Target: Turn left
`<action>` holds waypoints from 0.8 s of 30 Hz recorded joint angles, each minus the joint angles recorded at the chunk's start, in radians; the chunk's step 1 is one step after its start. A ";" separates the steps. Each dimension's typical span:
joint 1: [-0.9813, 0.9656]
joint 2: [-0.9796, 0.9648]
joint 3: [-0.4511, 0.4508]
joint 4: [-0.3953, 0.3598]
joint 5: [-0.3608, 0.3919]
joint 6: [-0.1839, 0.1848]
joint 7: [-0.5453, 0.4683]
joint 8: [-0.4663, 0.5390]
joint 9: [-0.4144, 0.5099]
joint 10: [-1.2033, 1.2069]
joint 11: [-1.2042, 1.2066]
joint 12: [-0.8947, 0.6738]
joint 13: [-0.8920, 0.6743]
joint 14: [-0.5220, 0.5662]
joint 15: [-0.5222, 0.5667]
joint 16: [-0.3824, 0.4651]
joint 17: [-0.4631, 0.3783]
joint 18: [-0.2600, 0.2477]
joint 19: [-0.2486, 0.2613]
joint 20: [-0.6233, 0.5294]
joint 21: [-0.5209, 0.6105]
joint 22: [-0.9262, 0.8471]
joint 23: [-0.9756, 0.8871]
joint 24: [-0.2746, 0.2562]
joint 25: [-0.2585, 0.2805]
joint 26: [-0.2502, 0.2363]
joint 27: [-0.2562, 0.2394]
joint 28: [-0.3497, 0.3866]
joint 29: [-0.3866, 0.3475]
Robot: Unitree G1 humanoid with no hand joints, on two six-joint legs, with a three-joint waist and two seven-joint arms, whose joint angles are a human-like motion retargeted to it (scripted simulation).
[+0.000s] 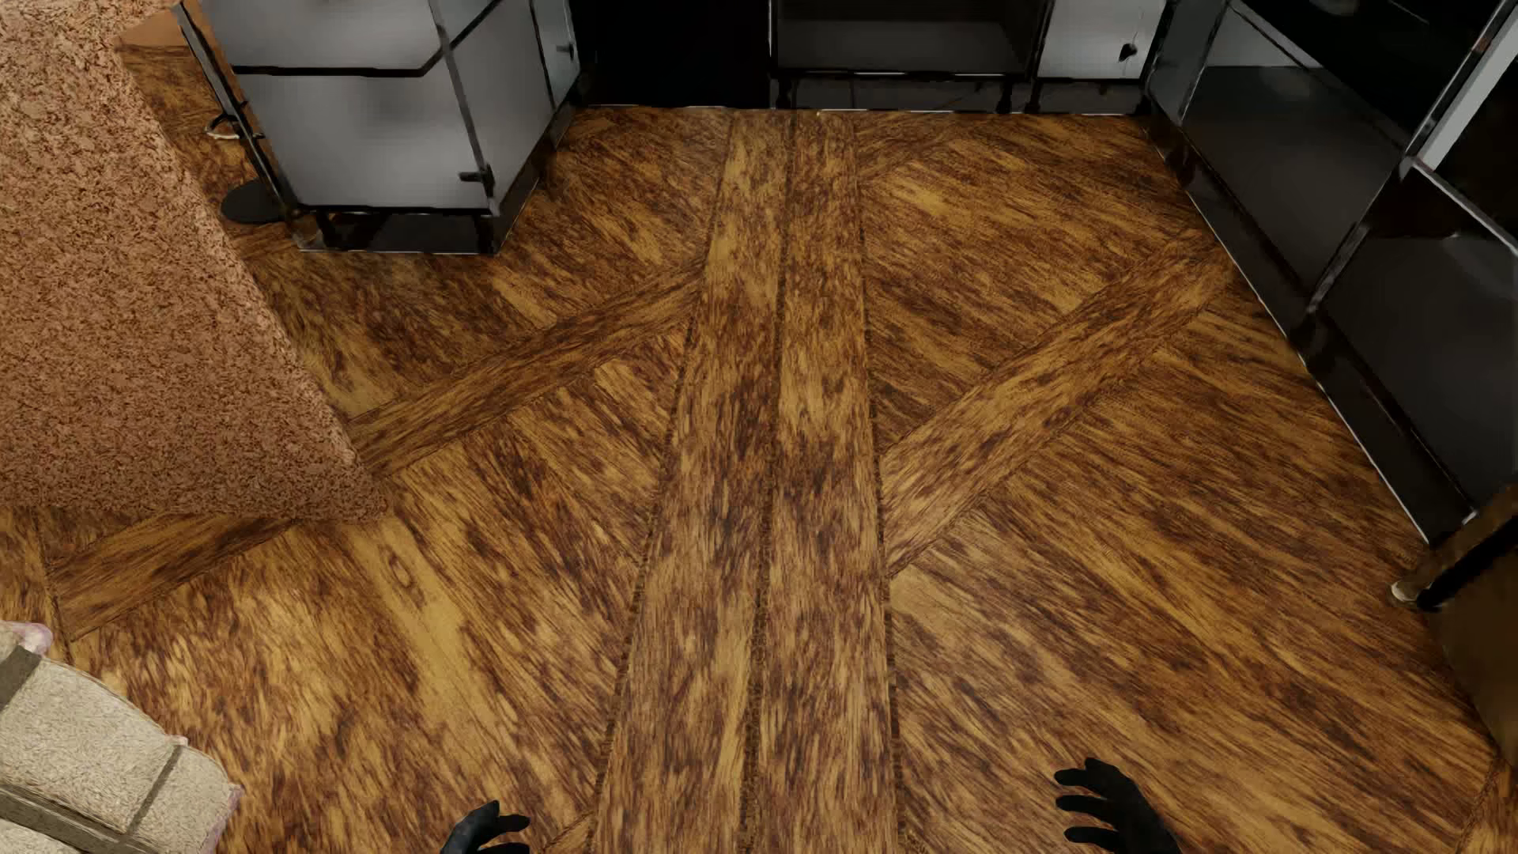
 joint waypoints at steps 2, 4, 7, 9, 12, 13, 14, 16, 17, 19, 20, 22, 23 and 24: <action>-0.080 -0.048 0.089 0.019 -0.016 0.016 -0.025 -0.053 -0.020 0.096 0.065 0.034 0.012 -0.018 -0.046 0.003 0.079 -0.012 0.044 -0.036 0.082 0.071 -0.008 0.006 -0.004 0.016 0.072 -0.029 -0.035; -0.117 -0.062 0.127 0.011 -0.019 0.003 -0.045 -0.063 -0.016 0.124 0.058 0.065 -0.013 -0.028 0.014 -0.010 0.084 -0.017 -0.012 -0.023 0.090 0.068 -0.006 0.002 -0.017 0.077 0.066 -0.036 -0.042; -0.135 -0.044 0.147 0.050 -0.036 0.014 -0.020 -0.097 0.024 0.128 0.013 0.038 -0.035 -0.081 0.053 -0.008 0.051 -0.030 -0.028 -0.059 0.074 0.060 -0.022 -0.058 -0.048 0.151 0.032 -0.061 -0.023; -0.144 -0.063 0.138 0.048 -0.027 -0.001 -0.024 -0.073 0.034 0.069 0.028 -0.001 -0.015 0.077 0.029 -0.010 0.089 -0.050 -0.019 -0.052 0.078 0.080 -0.019 -0.059 -0.075 0.162 0.031 -0.061 -0.013; -0.162 -0.049 0.175 0.043 -0.023 0.014 -0.042 -0.073 0.058 0.076 0.003 -0.008 -0.015 0.044 0.058 -0.029 0.053 -0.006 -0.029 -0.066 0.071 0.043 -0.008 -0.014 -0.084 0.127 0.072 -0.020 0.008; -0.177 -0.049 0.167 0.061 -0.031 0.028 -0.030 -0.090 0.065 0.100 0.007 -0.012 -0.039 0.004 0.055 -0.003 0.050 -0.009 -0.028 -0.071 0.071 0.047 -0.016 -0.009 -0.077 0.115 0.093 -0.029 0.010; -0.180 -0.051 0.156 0.079 -0.042 0.035 -0.020 -0.102 0.066 0.087 0.020 -0.009 -0.039 0.062 0.043 0.019 0.057 -0.096 -0.025 -0.045 0.090 0.058 -0.041 -0.002 -0.072 0.101 0.101 -0.040 0.005; -0.169 -0.042 0.169 0.051 -0.057 0.025 -0.040 -0.093 0.071 0.060 0.035 -0.002 -0.021 0.105 0.020 0.007 0.108 -0.064 -0.017 -0.049 0.084 0.059 -0.039 0.018 -0.066 0.086 0.080 -0.030 -0.010; -0.167 -0.040 0.180 0.030 -0.061 0.013 -0.055 -0.078 0.078 0.047 0.043 -0.008 -0.019 0.114 0.008 -0.009 0.083 -0.064 -0.014 -0.054 0.101 0.056 -0.059 0.020 -0.059 0.081 0.078 -0.025 -0.010; -0.149 -0.019 0.207 0.029 -0.068 0.010 -0.058 -0.088 0.077 0.020 0.028 0.000 -0.027 0.123 0.004 -0.025 0.057 -0.066 -0.014 -0.081 0.054 0.055 -0.032 -0.012 -0.032 0.083 0.051 -0.024 0.009; -0.137 -0.008 0.229 0.029 -0.077 0.000 -0.054 -0.098 0.073 -0.017 0.009 -0.033 -0.015 0.144 0.007 -0.016 0.056 -0.070 -0.015 -0.086 0.049 0.049 -0.028 -0.039 -0.016 0.102 0.040 -0.028 0.016; -0.125 0.025 0.219 0.035 -0.081 0.019 -0.063 -0.114 0.073 -0.027 -0.011 -0.016 -0.038 0.147 0.002 -0.041 0.054 -0.072 -0.009 -0.056 0.052 0.045 -0.027 -0.064 0.001 0.119 0.042 -0.038 0.043; -0.122 0.025 0.193 0.023 -0.077 0.014 -0.070 -0.076 0.080 -0.024 0.006 -0.010 -0.069 0.146 -0.012 -0.035 0.086 -0.072 0.000 -0.069 0.071 0.058 -0.034 -0.060 0.002 0.126 0.054 -0.040 0.050; -0.127 0.024 0.196 0.018 -0.071 0.017 -0.079 -0.059 0.079 -0.021 0.010 -0.021 -0.059 0.144 -0.018 -0.035 0.087 -0.073 0.005 -0.076 0.085 0.052 -0.037 -0.060 0.002 0.131 0.045 -0.041 0.053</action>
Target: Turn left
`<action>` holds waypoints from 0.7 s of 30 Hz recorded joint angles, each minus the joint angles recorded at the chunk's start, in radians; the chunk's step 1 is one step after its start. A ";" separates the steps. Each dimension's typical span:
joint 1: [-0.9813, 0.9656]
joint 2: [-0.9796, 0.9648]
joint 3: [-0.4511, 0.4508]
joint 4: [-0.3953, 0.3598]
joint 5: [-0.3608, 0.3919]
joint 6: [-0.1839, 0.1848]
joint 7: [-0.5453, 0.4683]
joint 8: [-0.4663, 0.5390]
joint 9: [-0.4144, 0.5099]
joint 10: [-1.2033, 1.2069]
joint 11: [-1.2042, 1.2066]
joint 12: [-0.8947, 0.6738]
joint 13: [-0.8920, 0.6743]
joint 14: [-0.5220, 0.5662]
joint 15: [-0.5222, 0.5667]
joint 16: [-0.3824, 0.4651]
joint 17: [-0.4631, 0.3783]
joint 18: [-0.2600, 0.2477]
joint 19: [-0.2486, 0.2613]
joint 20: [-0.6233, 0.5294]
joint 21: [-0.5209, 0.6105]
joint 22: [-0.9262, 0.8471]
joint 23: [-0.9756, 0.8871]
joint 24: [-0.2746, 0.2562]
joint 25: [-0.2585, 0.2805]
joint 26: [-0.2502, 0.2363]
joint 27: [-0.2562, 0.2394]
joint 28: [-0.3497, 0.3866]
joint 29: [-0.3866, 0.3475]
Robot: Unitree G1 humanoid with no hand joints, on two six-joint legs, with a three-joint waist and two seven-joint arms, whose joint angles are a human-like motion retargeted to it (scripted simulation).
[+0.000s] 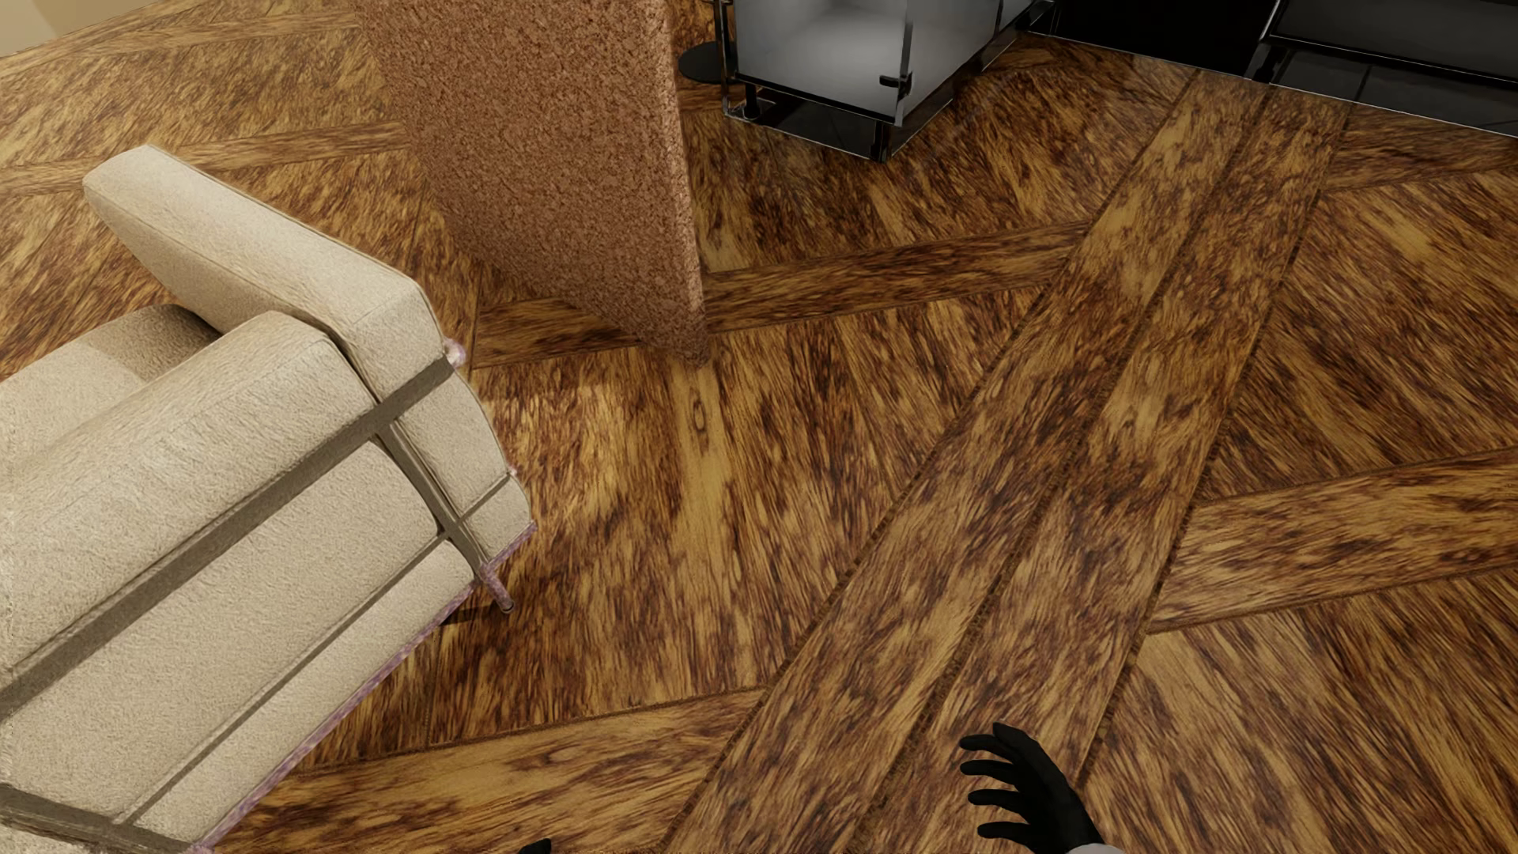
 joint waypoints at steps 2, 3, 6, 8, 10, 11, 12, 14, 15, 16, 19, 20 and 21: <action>-0.004 0.013 0.034 0.001 -0.012 0.017 -0.002 -0.015 -0.004 0.005 0.000 0.009 0.055 0.001 -0.010 -0.010 -0.026 0.001 0.006 0.013 -0.032 -0.025 -0.010 -0.002 -0.004 -0.005 -0.005 -0.002 0.003; -0.004 0.019 0.045 0.009 -0.016 0.021 0.013 -0.018 -0.010 0.001 -0.004 0.016 0.061 0.004 -0.011 -0.017 -0.031 0.002 0.009 0.022 -0.027 -0.007 0.000 0.005 -0.009 -0.009 0.009 0.002 0.001; -0.002 0.027 0.028 0.003 -0.020 0.013 0.014 0.002 -0.015 -0.027 -0.017 -0.002 0.027 0.023 -0.017 0.023 -0.009 0.001 0.018 0.017 -0.021 -0.001 -0.008 0.021 -0.035 0.021 0.044 -0.001 0.005; -0.019 0.034 0.023 -0.001 -0.003 0.021 -0.004 0.033 -0.021 -0.005 -0.018 0.003 0.036 0.012 -0.032 0.005 -0.023 0.003 0.028 0.016 -0.016 0.007 -0.017 0.031 -0.030 0.018 0.014 -0.001 0.006; -0.028 0.011 0.023 0.000 -0.019 0.025 -0.005 0.020 0.008 0.023 0.072 0.017 0.029 0.009 -0.017 -0.004 -0.013 0.002 0.044 0.004 -0.016 -0.013 -0.030 0.040 -0.003 0.000 0.019 -0.004 0.001; -0.034 -0.005 0.025 -0.010 -0.018 0.021 -0.029 0.029 0.011 0.020 0.108 0.033 0.026 0.017 0.007 -0.008 -0.005 0.001 0.049 0.006 -0.008 -0.015 -0.025 0.042 0.004 -0.019 0.028 -0.004 0.003; -0.041 0.018 0.023 -0.015 -0.003 0.015 -0.044 0.057 0.005 0.019 0.074 0.050 0.018 0.023 -0.011 -0.006 -0.001 0.000 0.061 0.019 -0.001 -0.003 -0.017 0.031 0.006 -0.048 0.040 0.011 0.007; -0.046 0.067 0.079 -0.016 -0.009 -0.006 -0.036 0.056 -0.008 -0.019 -0.036 0.019 0.026 0.054 -0.043 -0.012 -0.007 -0.007 0.051 0.004 -0.036 -0.002 0.009 0.016 0.009 -0.062 0.037 0.029 0.015; -0.047 0.086 0.070 0.010 -0.017 0.000 0.002 0.040 -0.006 -0.010 -0.051 0.022 0.019 0.041 -0.038 -0.015 -0.020 0.035 0.056 0.003 -0.023 -0.013 0.013 0.015 0.009 -0.056 0.031 0.031 0.019; -0.054 0.090 0.032 0.029 -0.027 0.003 0.024 0.026 -0.008 0.001 -0.043 0.026 0.004 0.032 -0.045 -0.001 -0.018 -0.015 0.060 -0.002 -0.009 -0.004 0.002 0.016 0.005 -0.048 0.030 0.029 0.020; -0.082 0.034 -0.019 0.008 -0.031 -0.001 -0.010 0.038 -0.006 0.000 0.066 0.015 0.040 0.076 -0.003 0.005 -0.008 0.006 0.072 0.024 -0.005 -0.010 -0.059 0.021 -0.016 -0.022 0.026 0.015 0.017; -0.077 0.004 -0.020 -0.011 -0.028 -0.013 -0.032 0.063 0.005 -0.023 0.132 0.045 0.026 0.098 0.040 0.003 -0.008 0.005 0.066 0.013 -0.010 -0.024 -0.049 0.010 -0.023 -0.040 0.050 0.026 0.019; -0.082 0.034 0.012 -0.027 -0.019 -0.029 -0.049 0.092 -0.009 -0.050 0.066 0.071 0.020 0.111 0.012 -0.001 -0.028 0.008 0.053 0.032 -0.007 -0.015 -0.026 -0.018 -0.031 -0.077 0.072 0.041 0.023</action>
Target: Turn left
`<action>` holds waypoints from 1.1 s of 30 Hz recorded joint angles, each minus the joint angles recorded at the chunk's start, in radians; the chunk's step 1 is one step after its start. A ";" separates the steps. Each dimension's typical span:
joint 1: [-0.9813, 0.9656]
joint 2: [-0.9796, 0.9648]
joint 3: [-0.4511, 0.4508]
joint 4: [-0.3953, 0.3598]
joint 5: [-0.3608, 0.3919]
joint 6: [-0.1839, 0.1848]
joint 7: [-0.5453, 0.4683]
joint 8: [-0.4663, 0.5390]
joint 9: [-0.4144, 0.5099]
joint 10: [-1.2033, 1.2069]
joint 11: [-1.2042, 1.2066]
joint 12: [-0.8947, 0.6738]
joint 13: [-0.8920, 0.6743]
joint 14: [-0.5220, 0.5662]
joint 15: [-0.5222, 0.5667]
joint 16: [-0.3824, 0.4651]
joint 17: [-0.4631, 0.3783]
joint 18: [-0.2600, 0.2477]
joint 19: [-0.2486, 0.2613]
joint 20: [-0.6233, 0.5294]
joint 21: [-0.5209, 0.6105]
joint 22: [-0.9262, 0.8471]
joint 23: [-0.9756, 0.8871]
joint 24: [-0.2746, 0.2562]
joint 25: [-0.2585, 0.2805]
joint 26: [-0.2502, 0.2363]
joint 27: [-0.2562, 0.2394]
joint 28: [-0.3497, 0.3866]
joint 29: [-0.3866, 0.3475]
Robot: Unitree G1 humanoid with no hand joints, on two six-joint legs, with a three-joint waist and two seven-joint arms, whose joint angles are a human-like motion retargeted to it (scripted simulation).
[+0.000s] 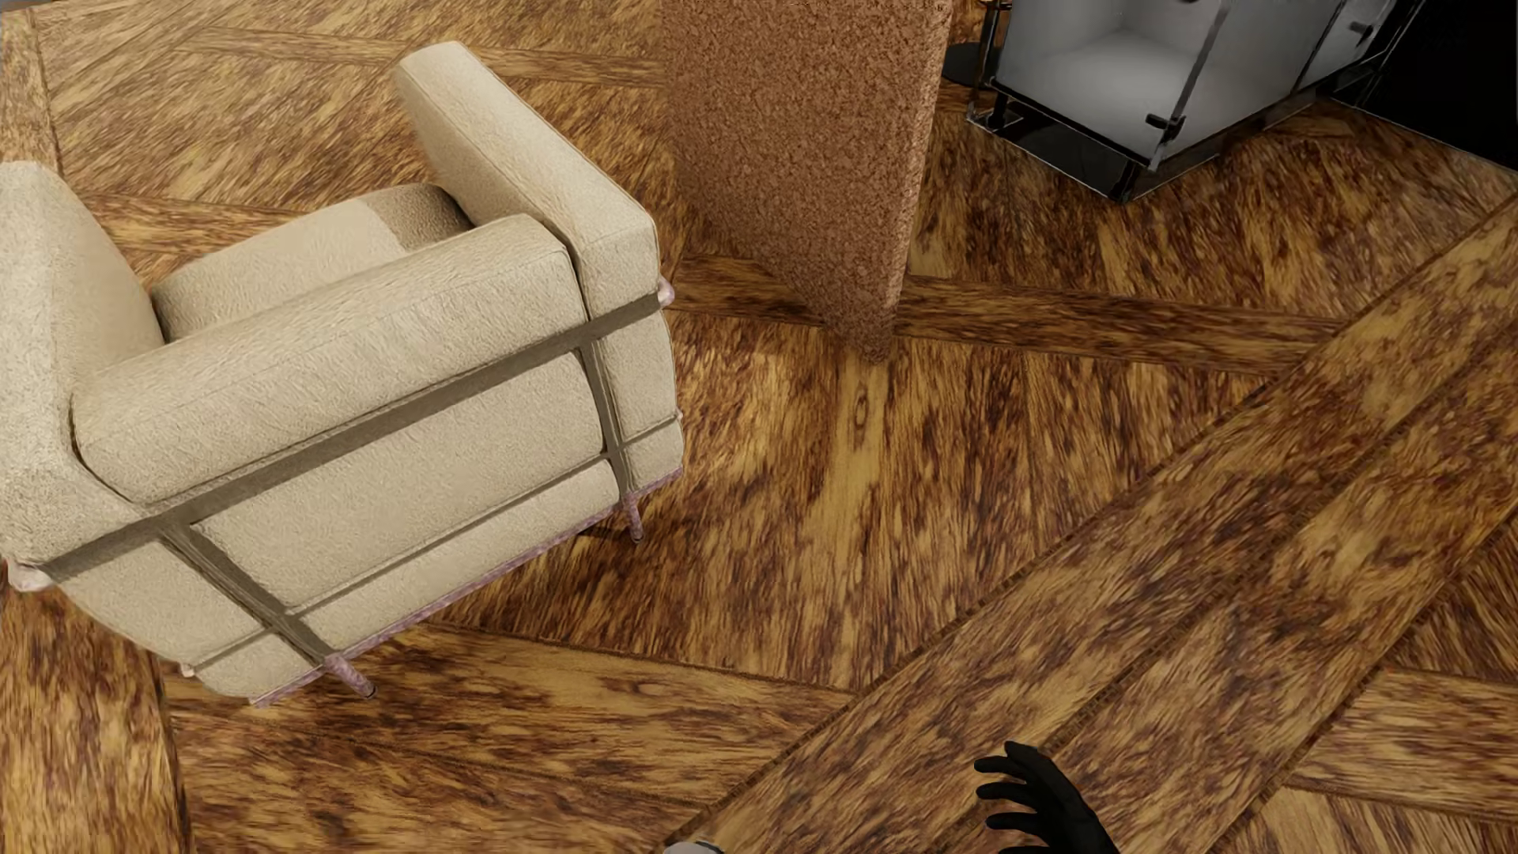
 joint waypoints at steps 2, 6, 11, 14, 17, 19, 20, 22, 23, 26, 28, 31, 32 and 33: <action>-0.010 0.107 0.083 0.007 -0.001 -0.001 0.002 -0.011 -0.006 -0.004 -0.188 0.016 -0.005 -0.033 -0.056 0.010 -0.014 0.045 0.059 -0.005 -0.037 -0.001 0.055 -0.040 -0.011 -0.039 -0.008 0.004 0.005; -0.064 0.004 -0.014 0.012 -0.009 0.018 0.010 -0.016 0.007 0.024 0.038 -0.024 -0.024 0.043 -0.055 0.018 0.045 -0.010 -0.025 -0.010 0.020 0.030 0.012 0.002 0.022 0.013 -0.073 -0.059 -0.021; -0.129 0.114 0.018 0.070 -0.023 0.068 0.106 -0.080 -0.004 0.153 -0.103 0.002 -0.040 -0.198 -0.129 -0.018 0.001 0.181 0.016 -0.020 0.001 -0.015 0.053 0.014 -0.004 0.030 0.018 0.004 -0.002; -0.149 -0.096 -0.082 0.027 0.014 0.038 0.050 0.024 -0.006 0.064 0.235 -0.019 -0.051 0.082 -0.013 0.054 0.024 0.008 0.010 -0.033 -0.009 0.048 0.019 -0.003 -0.011 0.022 -0.023 -0.047 -0.036; -0.143 0.017 0.011 0.037 -0.002 0.041 0.113 -0.015 0.006 0.284 -0.009 -0.016 -0.005 -0.183 -0.126 -0.002 -0.024 0.134 0.091 -0.021 -0.039 -0.001 0.086 -0.032 -0.026 -0.044 -0.015 0.043 -0.030; -0.038 -0.015 -0.044 0.084 0.009 0.080 0.111 -0.052 -0.028 0.308 0.073 -0.023 -0.047 -0.269 -0.150 0.049 0.004 0.036 0.017 -0.030 -0.012 0.020 0.067 0.013 -0.003 -0.047 -0.005 0.021 -0.046; -0.045 -0.059 -0.081 0.055 -0.004 0.073 0.081 -0.050 -0.018 0.307 0.171 -0.059 -0.034 -0.247 -0.096 0.047 0.028 0.032 0.035 -0.026 0.013 0.022 0.043 0.026 0.012 -0.032 -0.027 0.005 -0.064; -0.018 -0.079 -0.082 0.024 0.008 0.027 0.060 0.005 -0.012 0.223 0.174 -0.052 0.007 -0.197 -0.015 0.029 0.039 0.033 0.063 -0.016 -0.006 0.010 0.031 0.031 0.023 -0.029 -0.037 -0.029 -0.087; -0.007 -0.028 -0.066 0.008 0.011 -0.004 0.051 0.024 -0.013 0.178 -0.006 -0.035 0.027 -0.172 -0.073 0.008 0.018 0.032 0.072 -0.021 -0.038 -0.010 0.030 0.023 0.018 -0.028 -0.034 -0.039 -0.090; -0.004 0.024 -0.028 0.009 0.001 -0.011 0.028 -0.023 0.019 0.158 -0.083 -0.076 0.041 -0.153 -0.078 0.019 0.005 0.028 0.042 0.004 -0.045 0.012 0.034 -0.016 0.032 -0.012 -0.050 -0.069 -0.116; 0.000 -0.013 -0.033 -0.005 -0.007 0.004 0.011 -0.025 0.046 0.151 0.003 -0.073 0.016 -0.141 -0.023 0.019 0.028 0.033 0.045 -0.013 -0.016 0.021 0.002 0.017 0.051 0.001 -0.033 -0.048 -0.117; 0.026 -0.072 -0.026 -0.028 0.018 -0.004 -0.025 0.015 0.040 0.069 0.050 -0.039 -0.024 -0.084 0.063 0.021 0.030 0.029 0.005 -0.001 -0.028 0.026 0.025 0.047 0.041 0.011 -0.052 -0.004 -0.083; 0.020 -0.025 -0.005 -0.052 0.009 -0.026 -0.027 0.026 0.021 0.056 -0.118 -0.039 0.005 -0.075 -0.001 -0.001 0.008 0.030 -0.028 0.011 -0.045 -0.006 0.052 0.052 0.032 0.018 -0.090 0.010 -0.069; 0.006 -0.016 0.009 -0.026 0.003 -0.008 -0.003 0.009 0.010 0.066 -0.128 -0.060 0.015 -0.071 0.003 0.007 -0.026 0.026 0.054 -0.032 -0.050 0.013 0.049 0.047 0.031 0.016 -0.090 0.007 -0.058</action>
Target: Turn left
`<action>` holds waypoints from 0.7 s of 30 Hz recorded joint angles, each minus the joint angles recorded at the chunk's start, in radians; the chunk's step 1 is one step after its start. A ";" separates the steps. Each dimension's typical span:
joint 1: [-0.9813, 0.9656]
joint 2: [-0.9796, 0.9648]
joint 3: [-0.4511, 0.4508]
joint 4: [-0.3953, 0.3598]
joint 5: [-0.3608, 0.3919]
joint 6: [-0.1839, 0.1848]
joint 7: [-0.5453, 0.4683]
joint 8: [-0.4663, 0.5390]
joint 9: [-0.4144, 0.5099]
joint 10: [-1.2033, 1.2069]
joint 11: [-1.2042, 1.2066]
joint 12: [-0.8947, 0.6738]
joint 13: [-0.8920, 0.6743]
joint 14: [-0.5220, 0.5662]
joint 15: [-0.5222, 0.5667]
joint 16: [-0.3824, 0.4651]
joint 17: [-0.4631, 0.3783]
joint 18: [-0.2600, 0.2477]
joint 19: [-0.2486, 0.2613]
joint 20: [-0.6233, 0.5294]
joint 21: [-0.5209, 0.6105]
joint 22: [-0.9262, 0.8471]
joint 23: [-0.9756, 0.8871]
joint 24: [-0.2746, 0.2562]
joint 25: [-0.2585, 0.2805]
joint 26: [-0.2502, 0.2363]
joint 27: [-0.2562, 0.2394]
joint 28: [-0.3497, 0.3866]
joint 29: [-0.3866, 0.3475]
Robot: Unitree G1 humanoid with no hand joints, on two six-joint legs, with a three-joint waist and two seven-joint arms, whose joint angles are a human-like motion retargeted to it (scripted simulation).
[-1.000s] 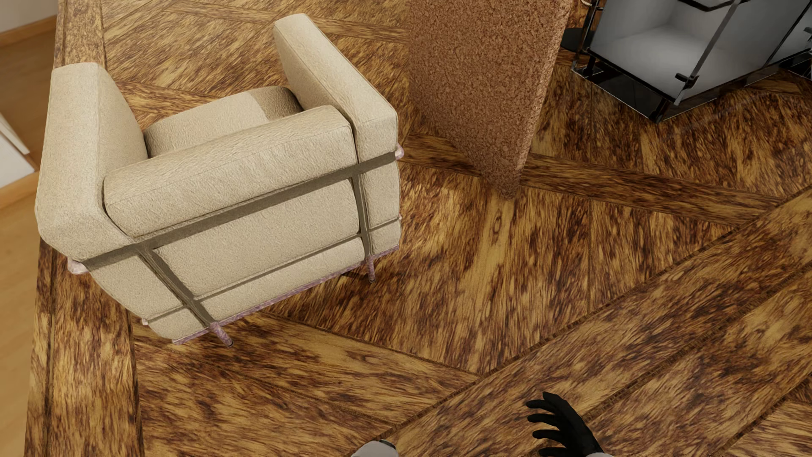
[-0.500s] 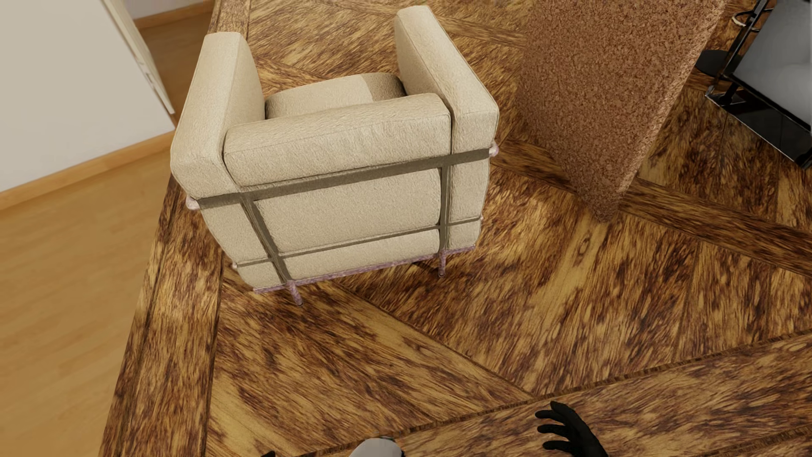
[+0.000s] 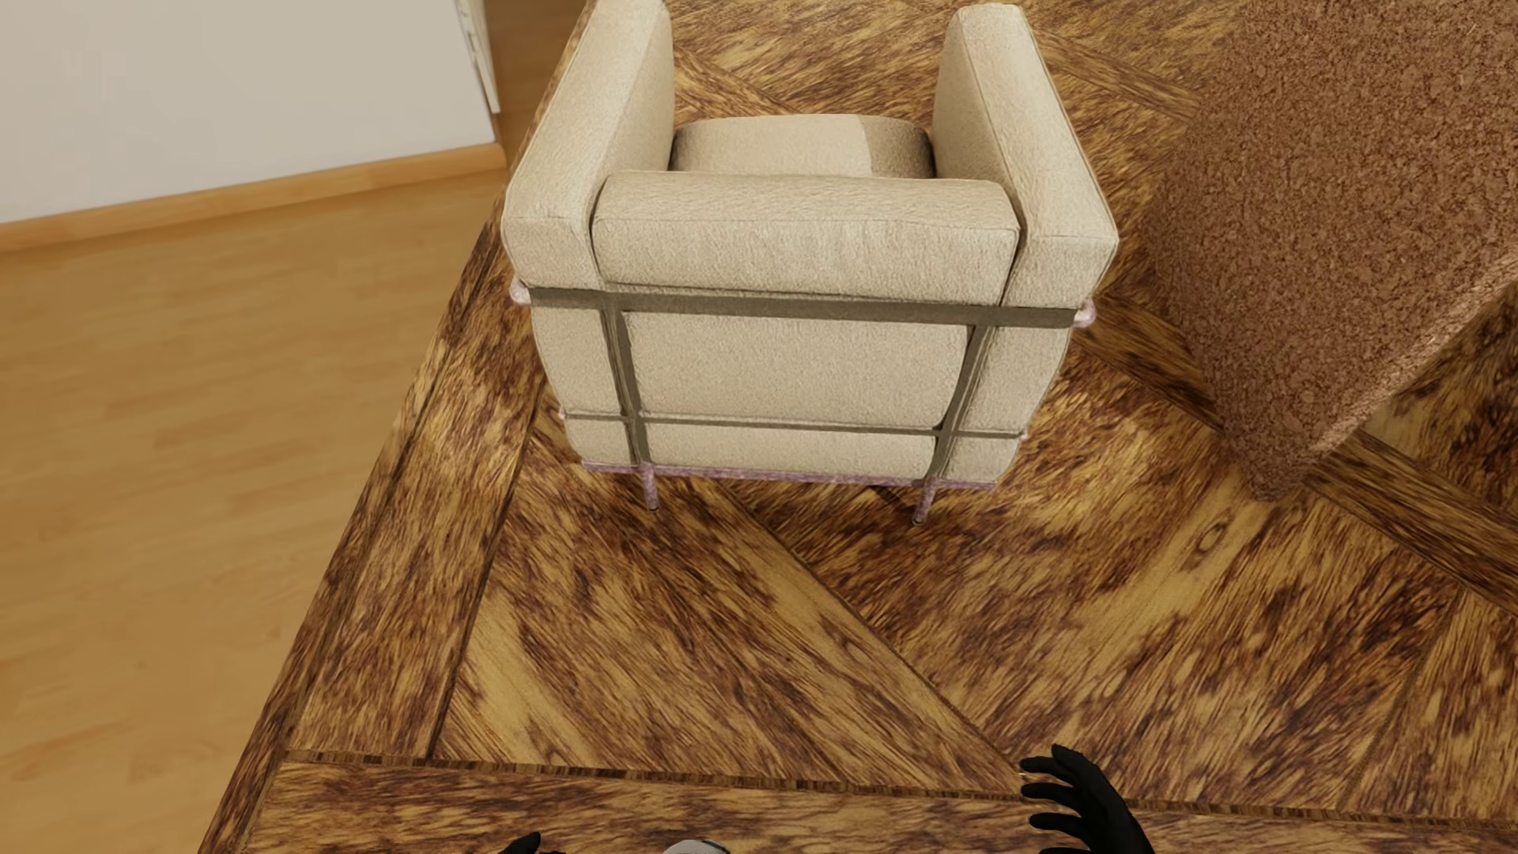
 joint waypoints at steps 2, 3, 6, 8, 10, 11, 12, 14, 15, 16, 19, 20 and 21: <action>0.009 0.020 0.005 0.026 -0.013 0.017 0.030 -0.024 -0.008 -0.018 0.000 -0.026 0.005 0.019 -0.005 0.000 0.027 -0.006 0.024 0.014 0.026 0.002 -0.030 -0.018 0.004 0.009 0.015 -0.030 0.009; 0.002 0.025 -0.004 0.033 -0.019 0.032 0.040 -0.037 -0.017 -0.007 0.005 -0.021 0.001 0.018 -0.010 -0.019 0.046 -0.007 -0.025 0.005 0.036 0.003 -0.016 -0.027 0.011 0.014 0.020 -0.044 0.018; 0.007 0.033 0.006 0.017 -0.039 0.045 0.030 -0.051 -0.022 -0.042 0.001 -0.018 0.018 0.049 -0.010 0.006 0.043 -0.010 -0.018 0.021 0.034 -0.005 -0.039 -0.027 0.033 0.035 0.054 -0.084 0.060; -0.006 0.029 0.030 0.031 -0.052 0.050 0.045 -0.075 -0.024 -0.053 0.009 0.014 0.028 0.072 -0.015 -0.006 0.037 -0.016 -0.021 0.030 0.041 0.007 -0.059 -0.019 0.029 0.036 0.072 -0.067 0.071; -0.004 0.037 0.062 0.030 -0.068 0.037 0.054 -0.092 -0.021 -0.084 -0.001 0.024 0.018 0.066 -0.015 0.011 0.036 -0.017 -0.025 0.045 0.040 0.010 -0.044 -0.019 0.014 0.068 0.064 -0.050 0.082; -0.005 0.046 0.078 0.034 -0.064 0.033 0.063 -0.092 -0.031 -0.109 -0.027 0.032 0.011 0.056 -0.007 0.004 0.026 -0.015 -0.029 0.039 0.044 -0.005 -0.006 -0.014 0.004 0.087 0.051 -0.036 0.089; -0.005 0.069 0.053 0.054 -0.063 0.048 0.085 -0.104 -0.023 -0.071 -0.044 0.048 -0.029 -0.028 -0.001 0.000 0.020 0.050 -0.029 0.032 0.034 -0.008 -0.001 -0.004 -0.010 0.105 0.051 -0.028 0.101; -0.023 0.063 0.028 0.085 -0.076 0.061 0.108 -0.132 -0.023 -0.050 -0.002 -0.006 -0.017 0.009 -0.033 -0.006 0.020 -0.054 -0.026 0.013 0.034 -0.007 -0.033 0.027 -0.032 0.139 0.014 -0.018 0.094; -0.012 0.061 0.011 0.079 -0.072 0.065 0.097 -0.120 -0.017 -0.070 0.034 -0.007 -0.005 0.097 -0.040 0.003 0.028 -0.010 -0.024 -0.002 0.044 -0.010 -0.054 0.020 -0.037 0.130 0.011 -0.019 0.083; -0.011 0.033 -0.012 0.071 -0.066 0.067 0.072 -0.097 -0.004 -0.066 0.116 -0.002 0.006 0.105 -0.013 0.005 0.042 -0.030 -0.016 0.004 0.039 -0.009 -0.075 0.004 -0.037 0.107 0.016 -0.021 0.072; -0.029 -0.016 -0.030 0.036 -0.001 0.018 0.010 0.010 -0.008 -0.073 0.104 0.060 -0.025 0.104 0.007 0.007 0.036 -0.030 -0.019 0.027 0.031 0.010 -0.035 -0.078 -0.025 -0.017 0.090 -0.026 0.075; -0.035 0.009 0.021 0.026 -0.007 0.001 0.001 -0.004 -0.023 -0.079 0.029 0.068 0.016 0.092 -0.020 -0.022 0.003 -0.039 -0.032 0.055 0.012 -0.012 -0.018 -0.088 -0.020 -0.043 0.076 -0.008 0.081; -0.037 0.030 0.047 0.041 -0.016 -0.003 0.023 -0.029 -0.023 -0.072 0.007 0.050 0.004 0.045 -0.014 -0.009 0.010 0.032 -0.036 0.022 0.023 -0.010 0.005 -0.083 -0.021 -0.046 0.083 0.020 0.075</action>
